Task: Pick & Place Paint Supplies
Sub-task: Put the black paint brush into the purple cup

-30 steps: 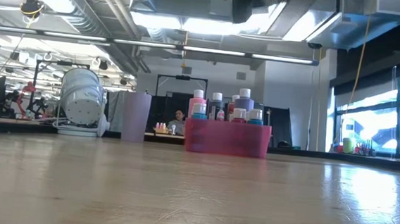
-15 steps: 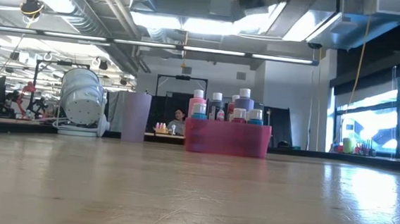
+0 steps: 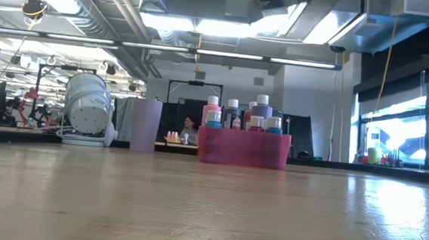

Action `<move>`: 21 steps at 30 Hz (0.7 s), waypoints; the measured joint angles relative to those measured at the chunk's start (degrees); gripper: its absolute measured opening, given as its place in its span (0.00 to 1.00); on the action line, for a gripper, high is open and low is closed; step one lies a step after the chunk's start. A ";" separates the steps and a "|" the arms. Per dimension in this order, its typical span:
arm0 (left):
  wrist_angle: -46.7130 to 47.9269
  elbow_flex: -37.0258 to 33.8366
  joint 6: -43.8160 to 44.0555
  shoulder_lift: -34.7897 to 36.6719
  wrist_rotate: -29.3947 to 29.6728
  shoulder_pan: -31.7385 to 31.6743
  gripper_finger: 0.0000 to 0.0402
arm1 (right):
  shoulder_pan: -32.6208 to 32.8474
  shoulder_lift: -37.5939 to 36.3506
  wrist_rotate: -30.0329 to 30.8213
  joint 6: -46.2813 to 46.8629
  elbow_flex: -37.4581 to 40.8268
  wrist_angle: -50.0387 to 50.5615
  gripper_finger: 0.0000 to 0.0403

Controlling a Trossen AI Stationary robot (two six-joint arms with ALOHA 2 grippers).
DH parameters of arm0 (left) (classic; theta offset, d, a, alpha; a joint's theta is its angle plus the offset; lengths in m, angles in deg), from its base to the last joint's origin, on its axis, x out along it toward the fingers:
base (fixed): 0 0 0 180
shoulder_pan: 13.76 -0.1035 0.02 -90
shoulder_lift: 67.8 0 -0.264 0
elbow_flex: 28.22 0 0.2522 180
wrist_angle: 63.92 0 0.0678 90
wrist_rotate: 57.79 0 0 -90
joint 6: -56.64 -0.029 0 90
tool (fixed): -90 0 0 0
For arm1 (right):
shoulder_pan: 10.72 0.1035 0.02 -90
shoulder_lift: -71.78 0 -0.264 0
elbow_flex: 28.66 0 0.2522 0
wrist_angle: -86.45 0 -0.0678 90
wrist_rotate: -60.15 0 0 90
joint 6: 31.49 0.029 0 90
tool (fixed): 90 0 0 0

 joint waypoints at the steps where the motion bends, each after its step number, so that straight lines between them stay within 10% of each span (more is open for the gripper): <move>1: -0.50 0.00 -0.02 0.00 0.12 -0.15 0.20 | 0.00 0.00 0.03 -0.01 0.00 0.03 0.04; 12: 4.90 0.00 2.33 0.02 -2.52 0.62 0.20 | 0.31 0.00 3.72 -2.70 0.00 0.49 0.04; 21: 6.77 -0.02 3.94 0.00 6.16 -0.30 0.20 | 0.39 0.00 3.86 -3.00 0.00 0.51 0.04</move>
